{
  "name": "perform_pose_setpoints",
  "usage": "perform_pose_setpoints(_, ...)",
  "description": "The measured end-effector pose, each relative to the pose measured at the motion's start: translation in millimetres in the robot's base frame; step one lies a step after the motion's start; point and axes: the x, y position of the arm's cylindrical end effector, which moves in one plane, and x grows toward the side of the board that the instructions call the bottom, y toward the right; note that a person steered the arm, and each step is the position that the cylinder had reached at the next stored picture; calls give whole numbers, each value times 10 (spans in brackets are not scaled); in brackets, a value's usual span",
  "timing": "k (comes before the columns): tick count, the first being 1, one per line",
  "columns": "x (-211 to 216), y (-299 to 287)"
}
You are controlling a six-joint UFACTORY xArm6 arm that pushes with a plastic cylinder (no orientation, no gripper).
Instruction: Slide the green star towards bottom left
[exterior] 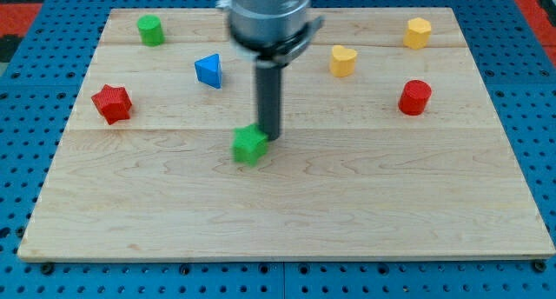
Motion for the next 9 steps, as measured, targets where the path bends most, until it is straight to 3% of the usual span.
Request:
perform_pose_setpoints(2, -108, -135)
perform_pose_setpoints(4, 224, -1164)
perform_pose_setpoints(6, 183, -220)
perform_pose_setpoints(7, 500, -270)
perform_pose_setpoints(8, 648, -954)
perform_pose_setpoints(9, 649, -1087)
